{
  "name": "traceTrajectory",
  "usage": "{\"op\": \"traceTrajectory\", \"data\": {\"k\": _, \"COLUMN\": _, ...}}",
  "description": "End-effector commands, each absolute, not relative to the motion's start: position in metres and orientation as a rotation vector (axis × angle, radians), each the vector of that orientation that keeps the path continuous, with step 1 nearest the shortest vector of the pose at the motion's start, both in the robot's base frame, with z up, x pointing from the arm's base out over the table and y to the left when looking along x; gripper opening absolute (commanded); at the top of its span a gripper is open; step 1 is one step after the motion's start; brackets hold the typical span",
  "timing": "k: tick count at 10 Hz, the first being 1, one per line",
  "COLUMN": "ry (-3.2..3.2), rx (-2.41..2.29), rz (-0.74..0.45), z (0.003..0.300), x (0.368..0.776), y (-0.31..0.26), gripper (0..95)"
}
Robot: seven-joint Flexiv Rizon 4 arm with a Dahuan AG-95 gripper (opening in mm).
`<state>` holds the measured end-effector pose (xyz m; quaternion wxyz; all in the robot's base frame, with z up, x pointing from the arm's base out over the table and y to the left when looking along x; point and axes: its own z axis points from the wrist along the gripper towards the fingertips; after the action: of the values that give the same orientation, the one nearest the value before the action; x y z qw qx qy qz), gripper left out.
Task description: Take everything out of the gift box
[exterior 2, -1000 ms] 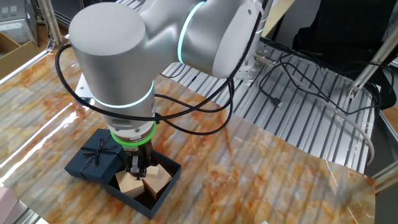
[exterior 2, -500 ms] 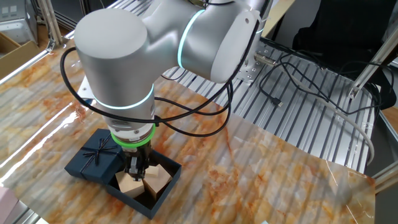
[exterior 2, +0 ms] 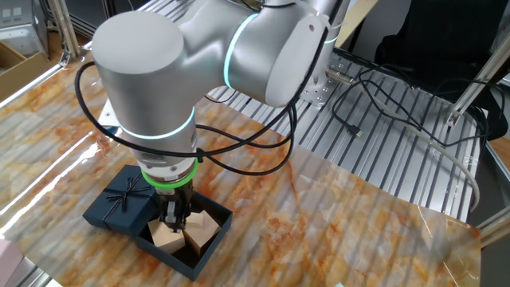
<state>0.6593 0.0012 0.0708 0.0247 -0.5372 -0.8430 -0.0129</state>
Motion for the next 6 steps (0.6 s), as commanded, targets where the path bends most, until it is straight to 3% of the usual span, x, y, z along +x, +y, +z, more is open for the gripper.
{"op": "traceTrajectory", "data": {"k": 1, "ry": -2.614, "rx": -1.660, "rz": -0.045, "z": 0.0703, "x": 0.6587, "y": 0.0011, "gripper": 38.0}}
{"op": "traceTrajectory", "data": {"k": 2, "ry": -2.633, "rx": -1.654, "rz": -0.058, "z": 0.0699, "x": 0.6586, "y": 0.0010, "gripper": 19.0}}
{"op": "traceTrajectory", "data": {"k": 4, "ry": -2.646, "rx": -1.654, "rz": -0.069, "z": 0.0689, "x": 0.6583, "y": 0.0008, "gripper": 19.0}}
{"op": "traceTrajectory", "data": {"k": 5, "ry": -2.676, "rx": -1.639, "rz": -0.056, "z": 0.0683, "x": 0.6582, "y": 0.0007, "gripper": 0.0}}
{"op": "traceTrajectory", "data": {"k": 6, "ry": -2.680, "rx": -1.643, "rz": -0.060, "z": 0.0682, "x": 0.6581, "y": 0.0007, "gripper": 0.0}}
